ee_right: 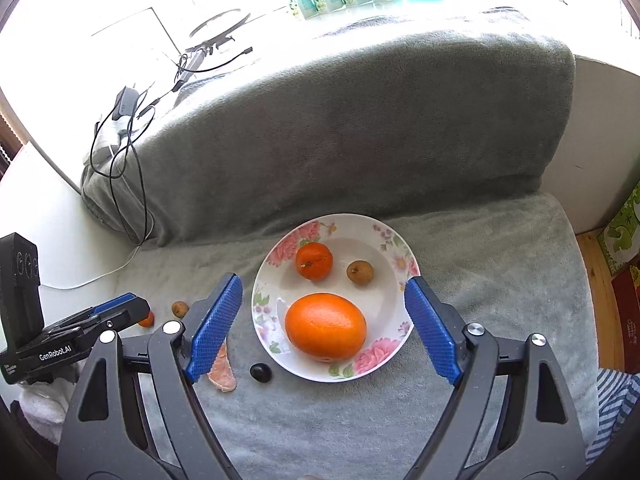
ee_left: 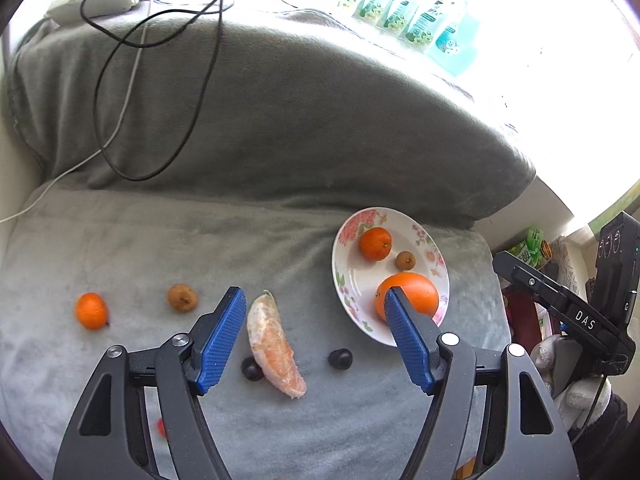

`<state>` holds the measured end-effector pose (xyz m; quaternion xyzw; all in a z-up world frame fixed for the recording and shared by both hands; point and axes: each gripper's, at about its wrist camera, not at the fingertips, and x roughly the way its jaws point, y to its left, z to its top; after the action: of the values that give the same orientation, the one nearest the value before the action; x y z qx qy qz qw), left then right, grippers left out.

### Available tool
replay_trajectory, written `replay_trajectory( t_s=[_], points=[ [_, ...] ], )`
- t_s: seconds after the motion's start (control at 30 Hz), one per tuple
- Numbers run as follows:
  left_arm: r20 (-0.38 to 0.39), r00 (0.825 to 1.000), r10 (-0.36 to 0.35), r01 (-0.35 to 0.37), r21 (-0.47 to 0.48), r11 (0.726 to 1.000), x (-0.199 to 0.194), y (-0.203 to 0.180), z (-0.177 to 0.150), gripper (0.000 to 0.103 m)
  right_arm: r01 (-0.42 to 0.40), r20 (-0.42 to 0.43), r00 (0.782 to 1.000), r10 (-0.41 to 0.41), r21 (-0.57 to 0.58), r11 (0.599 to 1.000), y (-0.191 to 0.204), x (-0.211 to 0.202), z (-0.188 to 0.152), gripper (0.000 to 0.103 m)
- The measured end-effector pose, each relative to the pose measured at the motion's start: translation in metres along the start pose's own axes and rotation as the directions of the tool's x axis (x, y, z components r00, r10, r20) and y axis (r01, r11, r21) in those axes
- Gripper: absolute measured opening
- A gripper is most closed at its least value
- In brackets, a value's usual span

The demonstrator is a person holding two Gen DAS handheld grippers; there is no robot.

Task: Organize fruits
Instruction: 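Withdraw both tools from the bowl back over the fruits, then grasp the dark plum with the right tool while the left tool grasps a red tomato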

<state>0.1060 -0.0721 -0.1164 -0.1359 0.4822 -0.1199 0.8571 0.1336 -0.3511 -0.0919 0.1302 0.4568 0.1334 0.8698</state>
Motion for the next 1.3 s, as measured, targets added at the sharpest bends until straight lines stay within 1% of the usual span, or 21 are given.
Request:
replay_trajectory(
  t_s=[0.17,0.4,0.53,0.77,0.83,0.87,0.93,1.1,1.17,1.23,1.3],
  points=[
    [0.027,0.999,0.036,-0.034,-0.066,0.997,-0.019,0.032,-0.014,0.072,0.003,0.018,1.000,-0.001,-0.091,0.996,0.023,-0.005,-0.013,0.086],
    [0.042,0.995,0.091,-0.084,-0.145,0.986,-0.042,0.069,-0.039,0.072,-0.027,-0.022,0.999,0.024,-0.174,0.984,0.052,-0.006,-0.032,0.086],
    [0.035,0.992,0.123,-0.114,-0.186,0.976,-0.049,0.088,-0.055,0.072,-0.051,-0.059,0.997,0.041,-0.179,0.983,0.060,-0.001,-0.046,0.086],
    [0.017,0.987,0.161,-0.152,-0.246,0.957,-0.054,0.114,-0.074,0.072,-0.094,-0.142,0.987,0.070,-0.170,0.981,0.067,0.015,-0.070,0.086],
    [0.010,0.986,0.169,-0.161,-0.254,0.954,-0.054,0.119,-0.078,0.072,-0.105,-0.163,0.984,0.077,-0.170,0.980,0.069,0.019,-0.077,0.083],
    [0.007,0.985,0.171,-0.164,-0.257,0.952,-0.053,0.121,-0.080,0.072,-0.111,-0.177,0.981,0.080,-0.172,0.979,0.070,0.022,-0.081,0.079],
    [-0.002,0.984,0.176,-0.170,-0.261,0.950,-0.052,0.125,-0.082,0.072,-0.118,-0.204,0.976,0.081,-0.174,0.978,0.072,0.029,-0.087,0.075],
    [-0.014,0.984,0.178,-0.176,-0.264,0.948,-0.046,0.132,-0.087,0.069,-0.132,-0.257,0.963,0.086,-0.169,0.977,0.075,0.045,-0.094,0.059],
    [-0.026,0.985,0.172,-0.173,-0.260,0.950,-0.041,0.134,-0.089,0.066,-0.126,-0.264,0.961,0.078,-0.174,0.977,0.076,0.051,-0.094,0.057],
    [-0.038,0.985,0.170,-0.174,-0.247,0.953,-0.035,0.135,-0.090,0.059,-0.119,-0.266,0.961,0.070,-0.173,0.978,0.076,0.056,-0.094,0.055],
    [-0.046,0.985,0.168,-0.174,-0.240,0.955,-0.030,0.137,-0.091,0.057,-0.115,-0.269,0.961,0.065,-0.171,0.978,0.077,0.061,-0.094,0.053]
  ],
)
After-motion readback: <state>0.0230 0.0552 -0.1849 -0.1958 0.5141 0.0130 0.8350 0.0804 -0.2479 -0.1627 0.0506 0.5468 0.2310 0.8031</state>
